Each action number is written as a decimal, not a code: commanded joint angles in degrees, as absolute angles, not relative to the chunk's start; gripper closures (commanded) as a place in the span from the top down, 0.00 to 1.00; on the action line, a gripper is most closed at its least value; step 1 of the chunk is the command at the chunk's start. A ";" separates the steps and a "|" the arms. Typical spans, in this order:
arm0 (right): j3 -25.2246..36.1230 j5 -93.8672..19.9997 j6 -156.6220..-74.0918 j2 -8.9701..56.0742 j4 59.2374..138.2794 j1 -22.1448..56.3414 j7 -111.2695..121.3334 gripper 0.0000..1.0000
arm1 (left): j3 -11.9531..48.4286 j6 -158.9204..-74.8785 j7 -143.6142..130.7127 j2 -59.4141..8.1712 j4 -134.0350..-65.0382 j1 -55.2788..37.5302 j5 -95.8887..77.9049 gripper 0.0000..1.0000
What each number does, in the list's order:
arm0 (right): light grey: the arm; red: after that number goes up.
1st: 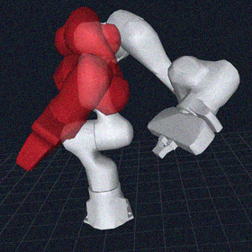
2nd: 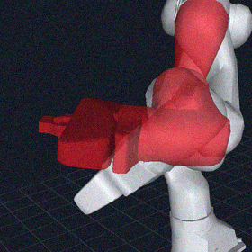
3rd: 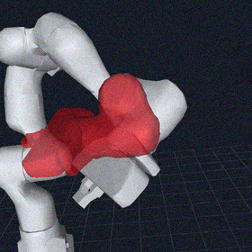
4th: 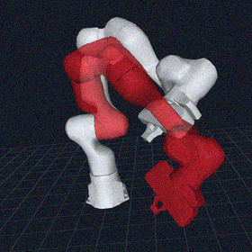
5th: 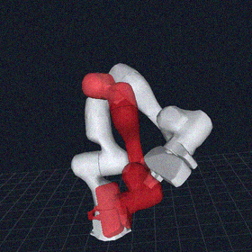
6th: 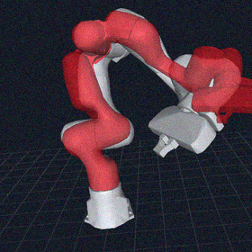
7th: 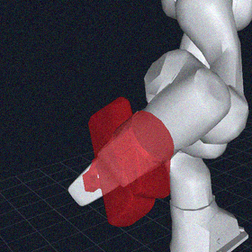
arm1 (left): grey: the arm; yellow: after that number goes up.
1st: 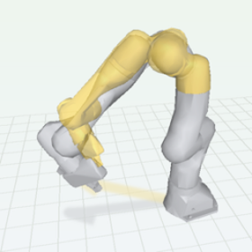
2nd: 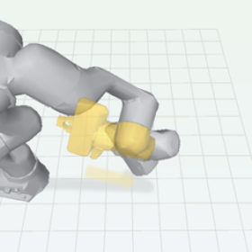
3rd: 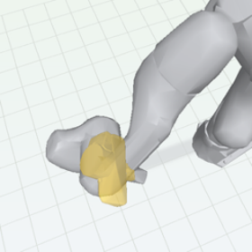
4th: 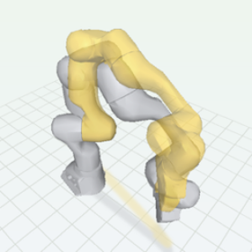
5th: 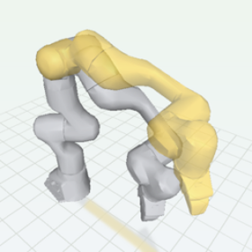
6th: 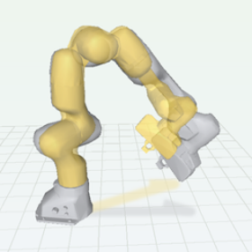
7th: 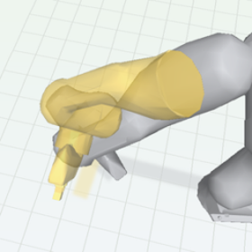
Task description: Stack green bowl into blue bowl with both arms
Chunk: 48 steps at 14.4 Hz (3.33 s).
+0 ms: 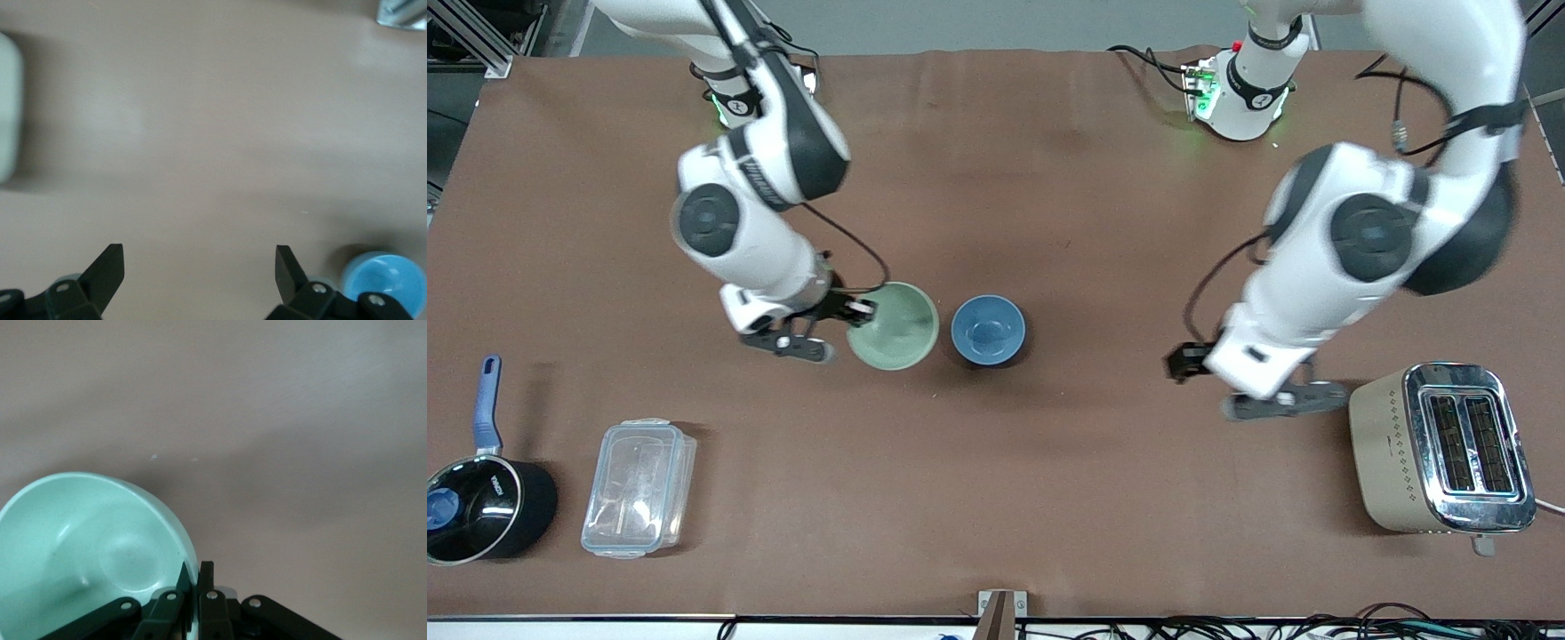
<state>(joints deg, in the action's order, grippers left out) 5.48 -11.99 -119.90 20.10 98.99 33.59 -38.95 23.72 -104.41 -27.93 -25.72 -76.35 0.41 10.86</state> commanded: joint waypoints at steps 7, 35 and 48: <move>6.42 -12.22 -129.45 29.17 97.21 44.29 -50.79 0.00 | 24.08 -95.37 -11.78 -14.24 -77.61 10.46 10.90 1.00; 6.59 -10.99 -135.09 32.43 100.90 46.58 -51.85 0.48 | 6.86 -89.47 -4.39 3.16 -90.97 -0.17 1.05 1.00; 20.99 2.18 -118.33 14.87 98.88 42.36 -48.10 1.00 | 6.94 -89.39 -4.57 2.20 -89.30 -0.18 1.76 1.00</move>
